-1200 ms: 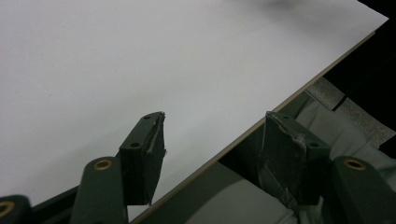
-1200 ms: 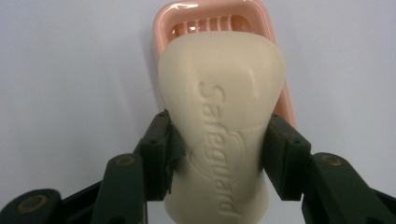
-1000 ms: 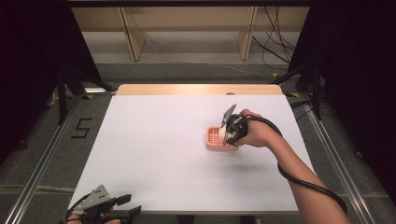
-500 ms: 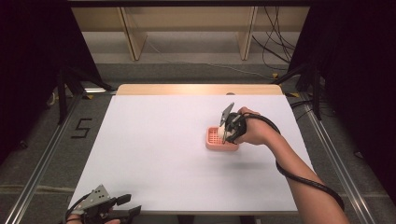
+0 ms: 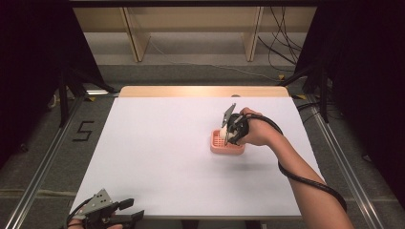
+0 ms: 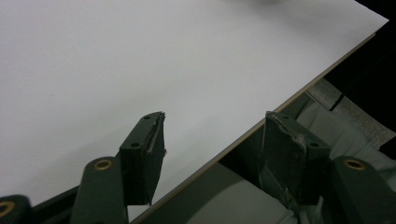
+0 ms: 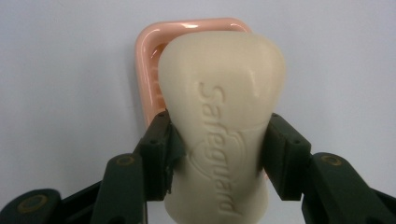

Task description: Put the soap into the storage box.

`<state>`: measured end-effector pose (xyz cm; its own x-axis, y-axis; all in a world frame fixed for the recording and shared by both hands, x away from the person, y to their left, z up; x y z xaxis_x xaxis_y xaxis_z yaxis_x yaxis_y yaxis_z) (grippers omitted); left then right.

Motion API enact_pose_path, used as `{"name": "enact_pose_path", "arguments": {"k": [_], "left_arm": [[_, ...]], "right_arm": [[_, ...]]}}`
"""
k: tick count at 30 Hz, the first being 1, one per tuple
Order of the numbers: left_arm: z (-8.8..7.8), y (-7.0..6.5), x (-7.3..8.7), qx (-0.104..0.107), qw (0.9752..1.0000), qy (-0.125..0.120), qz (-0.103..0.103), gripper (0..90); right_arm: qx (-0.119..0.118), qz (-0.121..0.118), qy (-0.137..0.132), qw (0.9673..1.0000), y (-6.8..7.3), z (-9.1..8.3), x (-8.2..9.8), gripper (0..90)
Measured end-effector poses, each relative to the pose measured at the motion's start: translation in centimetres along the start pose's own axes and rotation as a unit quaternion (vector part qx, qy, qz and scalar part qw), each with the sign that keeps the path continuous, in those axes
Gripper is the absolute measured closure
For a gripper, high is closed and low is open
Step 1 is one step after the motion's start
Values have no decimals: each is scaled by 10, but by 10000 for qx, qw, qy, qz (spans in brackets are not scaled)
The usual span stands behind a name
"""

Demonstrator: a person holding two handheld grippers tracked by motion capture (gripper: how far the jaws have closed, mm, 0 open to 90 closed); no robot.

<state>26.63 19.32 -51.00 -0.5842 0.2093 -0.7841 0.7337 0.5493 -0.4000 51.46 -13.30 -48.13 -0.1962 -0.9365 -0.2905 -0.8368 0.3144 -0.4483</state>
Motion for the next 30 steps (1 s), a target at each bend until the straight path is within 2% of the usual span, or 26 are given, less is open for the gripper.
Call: {"name": "enact_pose_path", "arguments": {"k": [1,2,5,6,7,8,9,15,17,19,24,26,29,30], "left_arm": [[0,0,0,5,10000,-3,-4,388],[0,0,0,5,10000,0,-2,388],[0,0,0,5,10000,7,4,388],[0,0,0,3,10000,2,1,388],[-1,0,0,-6,10000,32,23,388],[-1,0,0,-8,10000,24,16,388],[-1,0,0,-7,10000,29,15,387],[-1,0,0,-1,10000,22,22,388],[-1,0,0,-2,10000,22,22,388],[-1,0,0,-5,10000,30,30,389],[-1,0,-1,12,10000,-8,2,389],[-1,0,0,-54,10000,-3,-8,389],[-2,0,0,-79,10000,15,-6,389],[-1,0,-1,-29,10000,-12,-2,389]], "right_arm": [[0,-122,-18,9999,-1,1,-1,506],[-8,41,78,10000,1,1,0,506],[12,-200,-75,9998,-2,4,-3,506],[27,-57,11,10000,0,4,-2,506],[16,-98,-4,10000,-1,4,-3,506],[13,-275,-97,9996,-3,6,-5,506],[37,-127,-2,9999,-1,6,-4,506],[4,-63,50,10000,-1,9,-6,506],[-4,-223,-25,9997,-3,11,-8,506],[-2,-98,43,9999,-1,12,-8,506],[-24,-182,52,9998,0,19,-8,506],[-48,-91,75,9999,0,19,-8,506],[-70,-214,41,9997,-1,22,-9,506],[-67,-144,87,9998,-1,22,-8,506]]}}
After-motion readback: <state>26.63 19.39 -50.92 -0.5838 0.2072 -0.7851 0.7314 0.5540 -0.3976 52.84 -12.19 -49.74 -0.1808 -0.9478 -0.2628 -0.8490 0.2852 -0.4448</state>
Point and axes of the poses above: each handheld gripper's, and its own axes: z roughly forward along the jaws, x roughly out of its underside, y roughly to its left, the point moved 8 cm from there along z, roughly forward along the jaws, and after that the axes turned 13 degrees about x, right-handed, at the moved point
